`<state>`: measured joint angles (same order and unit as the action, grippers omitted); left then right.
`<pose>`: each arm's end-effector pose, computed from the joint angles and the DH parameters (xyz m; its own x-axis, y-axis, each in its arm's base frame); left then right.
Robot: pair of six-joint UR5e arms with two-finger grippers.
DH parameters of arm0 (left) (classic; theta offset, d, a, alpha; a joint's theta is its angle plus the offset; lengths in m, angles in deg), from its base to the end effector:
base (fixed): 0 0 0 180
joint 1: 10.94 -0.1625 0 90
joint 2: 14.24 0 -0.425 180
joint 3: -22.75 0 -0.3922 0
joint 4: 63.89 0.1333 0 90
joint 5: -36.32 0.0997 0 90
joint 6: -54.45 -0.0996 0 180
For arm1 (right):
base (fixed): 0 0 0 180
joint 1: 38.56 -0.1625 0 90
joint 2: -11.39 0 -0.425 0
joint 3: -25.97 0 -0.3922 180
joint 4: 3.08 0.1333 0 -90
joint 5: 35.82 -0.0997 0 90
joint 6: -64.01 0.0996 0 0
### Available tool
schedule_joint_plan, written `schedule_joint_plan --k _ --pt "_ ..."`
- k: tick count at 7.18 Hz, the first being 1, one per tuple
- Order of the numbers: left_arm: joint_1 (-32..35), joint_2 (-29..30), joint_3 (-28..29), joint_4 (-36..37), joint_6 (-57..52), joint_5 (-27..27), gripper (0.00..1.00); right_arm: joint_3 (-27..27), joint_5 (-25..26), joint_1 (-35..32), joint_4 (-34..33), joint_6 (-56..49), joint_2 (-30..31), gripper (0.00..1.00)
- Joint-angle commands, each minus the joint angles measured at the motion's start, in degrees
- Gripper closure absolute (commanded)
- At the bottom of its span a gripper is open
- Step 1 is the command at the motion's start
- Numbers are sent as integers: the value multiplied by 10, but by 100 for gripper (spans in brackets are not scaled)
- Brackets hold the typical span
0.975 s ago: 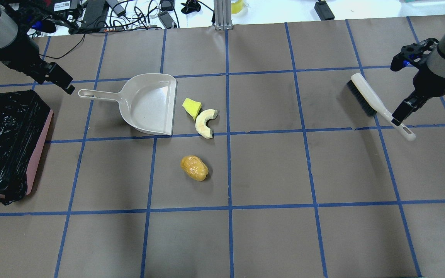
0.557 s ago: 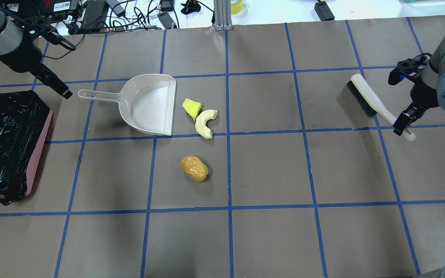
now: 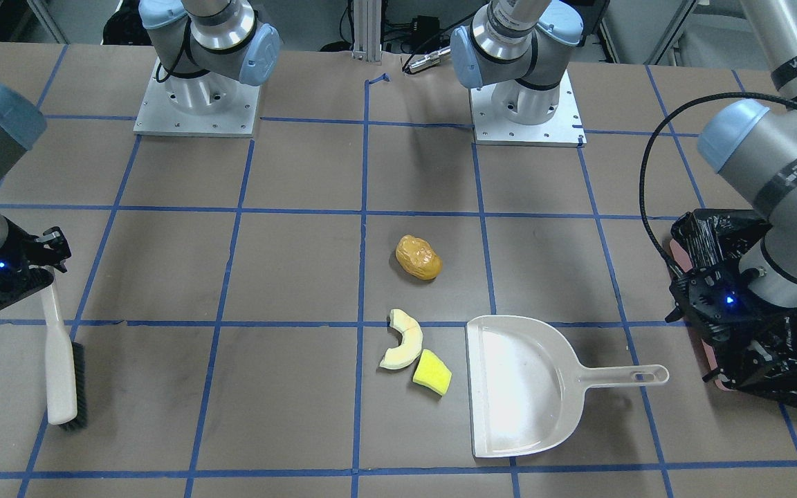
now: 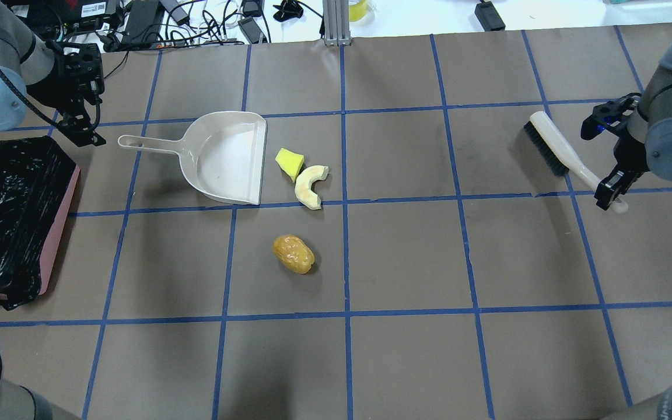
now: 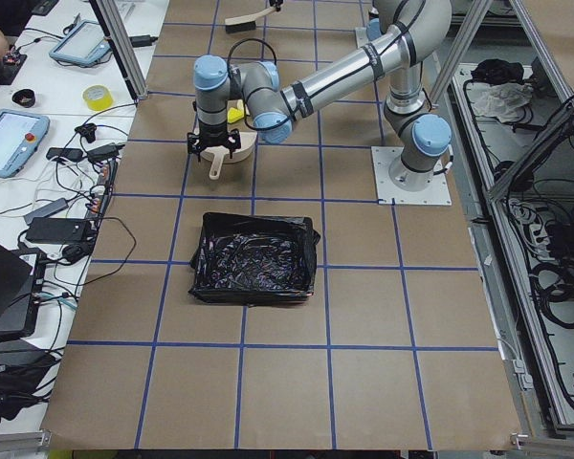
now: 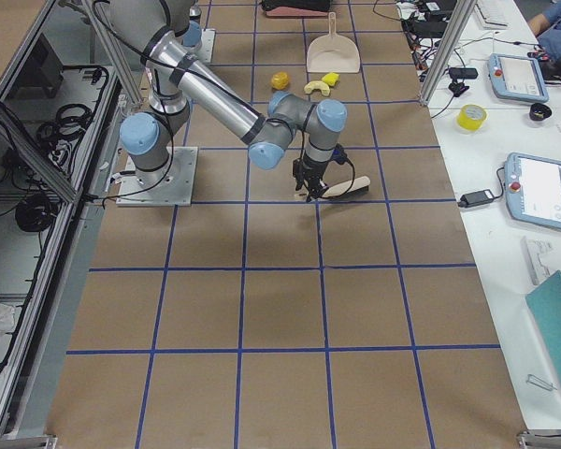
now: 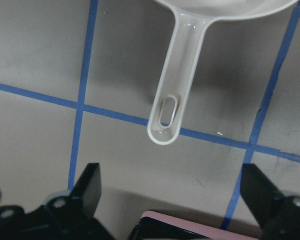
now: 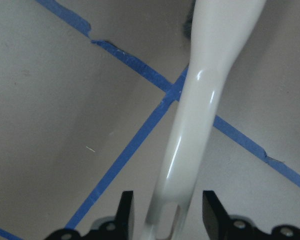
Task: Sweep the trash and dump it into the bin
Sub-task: 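Grasp the dustpan handle with the left gripper while the right gripper grasps the brush handle, then lift the white brush with the right gripper and move it toward the debris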
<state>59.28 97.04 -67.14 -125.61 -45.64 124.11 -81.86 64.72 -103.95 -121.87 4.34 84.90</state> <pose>0.0846 -0.6404 0.3305 -0.1656 0.9778 -0.1286 0.9862 0.1649 -0.0160 -0.1179 -0.5337 0.2418 -0.8128 -0.5824 0.0088 -0.5685 0.7965 0.2058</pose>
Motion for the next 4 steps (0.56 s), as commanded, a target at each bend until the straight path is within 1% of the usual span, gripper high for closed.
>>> schedule_joint_plan --k 1,3,4 --pt "1 24 2 35 -75 -1 0 0 3 0 -4 3 -6 48" --pt "3 45 2 46 -84 -2 1 4 3 0 -6 7 -6 78" --pt "3 54 2 43 -84 -3 2 7 1 0 -6 16 -4 86"
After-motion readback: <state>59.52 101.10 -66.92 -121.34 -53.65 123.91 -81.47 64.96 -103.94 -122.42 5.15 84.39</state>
